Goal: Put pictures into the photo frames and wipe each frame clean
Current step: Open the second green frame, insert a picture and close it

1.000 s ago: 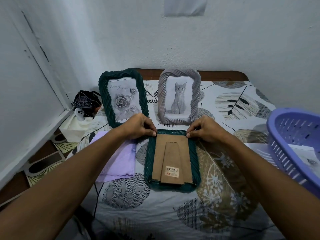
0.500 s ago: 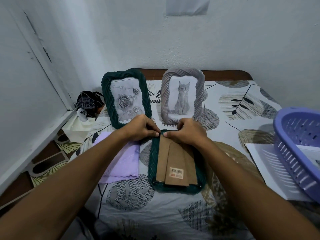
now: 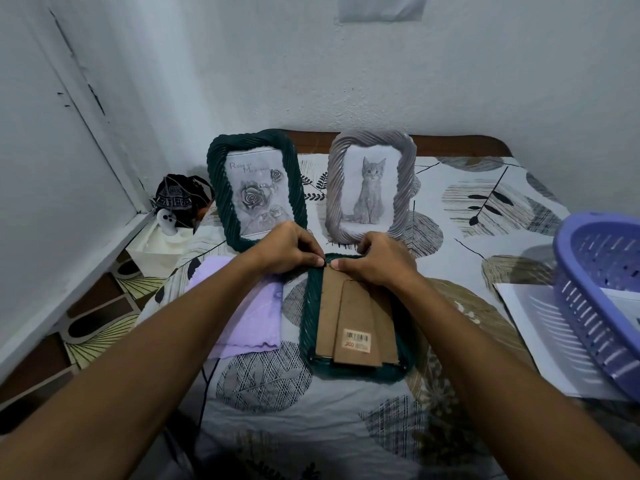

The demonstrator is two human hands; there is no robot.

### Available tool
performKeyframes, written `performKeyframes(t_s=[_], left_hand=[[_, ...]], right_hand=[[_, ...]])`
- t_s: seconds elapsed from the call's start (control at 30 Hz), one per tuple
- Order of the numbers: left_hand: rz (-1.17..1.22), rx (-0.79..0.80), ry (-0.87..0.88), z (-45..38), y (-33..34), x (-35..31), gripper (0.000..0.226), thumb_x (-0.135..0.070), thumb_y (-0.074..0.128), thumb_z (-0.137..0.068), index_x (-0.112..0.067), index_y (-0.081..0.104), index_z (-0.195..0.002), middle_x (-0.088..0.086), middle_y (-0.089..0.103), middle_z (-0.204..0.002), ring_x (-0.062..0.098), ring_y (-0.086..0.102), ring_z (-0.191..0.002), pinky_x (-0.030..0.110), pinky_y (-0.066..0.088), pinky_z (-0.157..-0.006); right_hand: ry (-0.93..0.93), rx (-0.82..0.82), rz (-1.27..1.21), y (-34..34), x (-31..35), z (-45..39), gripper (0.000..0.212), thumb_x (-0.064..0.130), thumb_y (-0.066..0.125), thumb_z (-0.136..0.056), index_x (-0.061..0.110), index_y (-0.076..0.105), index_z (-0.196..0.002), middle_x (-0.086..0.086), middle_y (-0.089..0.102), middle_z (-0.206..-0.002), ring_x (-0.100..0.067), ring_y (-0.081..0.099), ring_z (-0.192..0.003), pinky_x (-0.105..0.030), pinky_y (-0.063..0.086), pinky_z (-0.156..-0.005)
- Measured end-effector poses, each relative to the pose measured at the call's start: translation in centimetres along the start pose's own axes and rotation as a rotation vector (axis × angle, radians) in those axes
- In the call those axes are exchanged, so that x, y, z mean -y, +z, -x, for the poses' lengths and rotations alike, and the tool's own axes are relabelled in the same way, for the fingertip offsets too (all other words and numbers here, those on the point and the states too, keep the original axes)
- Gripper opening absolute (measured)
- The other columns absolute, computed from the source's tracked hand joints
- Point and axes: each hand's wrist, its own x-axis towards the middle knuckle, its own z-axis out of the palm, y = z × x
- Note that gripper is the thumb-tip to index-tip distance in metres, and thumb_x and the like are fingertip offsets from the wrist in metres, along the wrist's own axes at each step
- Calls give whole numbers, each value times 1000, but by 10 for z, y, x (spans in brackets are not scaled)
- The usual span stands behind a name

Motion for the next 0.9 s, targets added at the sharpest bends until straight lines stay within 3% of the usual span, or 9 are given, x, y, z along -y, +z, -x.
performKeyframes(t_s=[0.17,0.23,0.33,0.4,0.53,0.73,0.8,0.9], left_hand=[[15,-9,-21,0,1,-2,9,-9,78,-76,-12,76,-85,-7,71,-74,-3,64,-65,12,48,-64],[23,-10,-25,0,2,-1,8,-9,77,-77,-13,76,-85,-7,71,-74,-4,64,-65,11,47,-64],[22,-13,-27,2,2,-1,8,-10,77,-77,-13,76,-85,-6,72,-76,-1,65,-67,14,48,-67],[18,-11,-30,2,2,0,8,-12,77,-77,-15,76,-84,-7,73,-78,3,66,-72,17,50,-72],[0,-9,-34,2,1,-2,8,-12,77,-78,-15,76,-85,-7,73,-78,5,66,-74,19,51,-74],[-226,-77,55,11,5,-13,10,-15,76,-79,-12,77,-89,-3,72,-81,-1,60,-70,20,51,-72],[-322,-183,135,23,11,-23,10,-16,75,-81,-12,77,-89,-4,68,-80,-3,53,-63,13,43,-62],[-295,-361,229,58,25,-34,9,-13,75,-79,-10,77,-88,-3,64,-75,-2,46,-59,14,39,-60]], right_hand=[[-7,25,-53,-2,-4,1,60,70,74,-61,23,61,-96,1,62,-101,-22,56,-98,-39,50,-84],[-20,42,-291,-9,-14,1,46,53,77,-70,18,67,-97,1,65,-96,-18,59,-92,-34,50,-82],[0,44,-622,-28,-41,4,11,18,68,-88,11,70,-97,-3,68,-84,-16,62,-79,-20,47,-65],[-7,71,-646,-35,-58,7,14,7,66,-87,12,71,-99,-6,71,-90,-18,64,-82,-23,50,-68],[-63,118,-571,-33,-63,9,25,3,71,-82,10,72,-106,-3,70,-101,-13,64,-94,-27,50,-88],[-92,29,-531,-31,-57,20,26,4,73,-81,8,71,-106,-4,70,-97,-13,64,-88,-18,48,-71],[-92,-50,-540,-30,-56,33,25,3,72,-81,8,70,-106,-5,70,-96,-15,65,-89,-19,50,-71],[-127,-135,-460,-27,-56,65,19,6,71,-81,11,71,-100,-1,68,-89,-13,63,-84,-22,50,-72]])
